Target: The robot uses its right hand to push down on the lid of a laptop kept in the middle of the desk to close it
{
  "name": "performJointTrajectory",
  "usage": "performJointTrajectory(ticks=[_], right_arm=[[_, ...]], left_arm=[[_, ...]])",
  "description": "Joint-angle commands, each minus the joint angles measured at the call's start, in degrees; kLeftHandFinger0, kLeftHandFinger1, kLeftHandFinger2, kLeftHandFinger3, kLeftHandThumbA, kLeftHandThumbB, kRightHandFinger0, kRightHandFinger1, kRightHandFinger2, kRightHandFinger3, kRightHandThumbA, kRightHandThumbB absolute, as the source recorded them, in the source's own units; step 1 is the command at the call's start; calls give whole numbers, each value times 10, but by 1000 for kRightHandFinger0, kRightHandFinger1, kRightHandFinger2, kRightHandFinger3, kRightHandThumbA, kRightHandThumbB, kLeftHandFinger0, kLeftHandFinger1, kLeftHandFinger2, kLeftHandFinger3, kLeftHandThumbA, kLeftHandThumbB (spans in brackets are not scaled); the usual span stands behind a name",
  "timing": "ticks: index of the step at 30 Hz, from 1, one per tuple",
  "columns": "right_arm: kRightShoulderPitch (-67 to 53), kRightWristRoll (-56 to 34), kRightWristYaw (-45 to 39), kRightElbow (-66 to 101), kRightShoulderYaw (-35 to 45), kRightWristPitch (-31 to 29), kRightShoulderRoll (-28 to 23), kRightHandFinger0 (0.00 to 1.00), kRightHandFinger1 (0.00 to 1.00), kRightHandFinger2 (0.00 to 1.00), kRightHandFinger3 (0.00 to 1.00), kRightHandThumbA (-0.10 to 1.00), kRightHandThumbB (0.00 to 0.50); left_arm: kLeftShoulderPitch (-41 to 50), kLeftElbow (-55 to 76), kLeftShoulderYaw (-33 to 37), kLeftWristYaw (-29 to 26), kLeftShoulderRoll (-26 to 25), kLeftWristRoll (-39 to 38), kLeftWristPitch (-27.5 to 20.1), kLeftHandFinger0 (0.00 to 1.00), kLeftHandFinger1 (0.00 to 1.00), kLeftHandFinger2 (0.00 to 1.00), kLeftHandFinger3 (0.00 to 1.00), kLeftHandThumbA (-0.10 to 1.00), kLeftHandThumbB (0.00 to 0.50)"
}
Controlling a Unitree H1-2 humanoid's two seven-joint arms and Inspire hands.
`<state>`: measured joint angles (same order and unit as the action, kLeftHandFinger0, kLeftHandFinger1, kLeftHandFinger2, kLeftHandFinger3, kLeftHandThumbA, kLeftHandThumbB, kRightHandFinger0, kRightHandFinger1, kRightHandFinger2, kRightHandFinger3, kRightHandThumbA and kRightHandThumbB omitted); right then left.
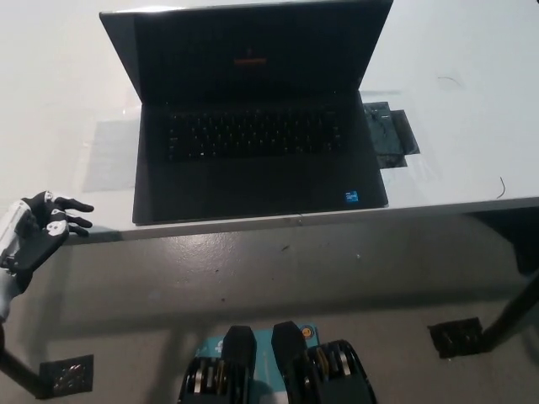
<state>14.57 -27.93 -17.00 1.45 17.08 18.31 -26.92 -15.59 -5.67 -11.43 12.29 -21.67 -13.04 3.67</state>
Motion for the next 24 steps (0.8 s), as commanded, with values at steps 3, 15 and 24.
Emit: performJointTrajectory(ticks=[3,15,24], right_arm=[[121,-7,5,20,0,42,-52,1000,1000,960,1000,194,172],[368,46,-45,-127,-109,14,-45,1000,1000,930,1000,190,192],[485,84,-61,-267,-172,-36,30,1000,1000,888,1000,213,226]], left_arm=[[-28,-3,-6,14,-21,-7,-32,469,462,511,544,-100,102],[-30,-1,-6,22,-25,-8,-28,512,497,546,571,-100,95],[-27,11,-8,30,-26,-19,-1,439,466,534,585,-100,97]])
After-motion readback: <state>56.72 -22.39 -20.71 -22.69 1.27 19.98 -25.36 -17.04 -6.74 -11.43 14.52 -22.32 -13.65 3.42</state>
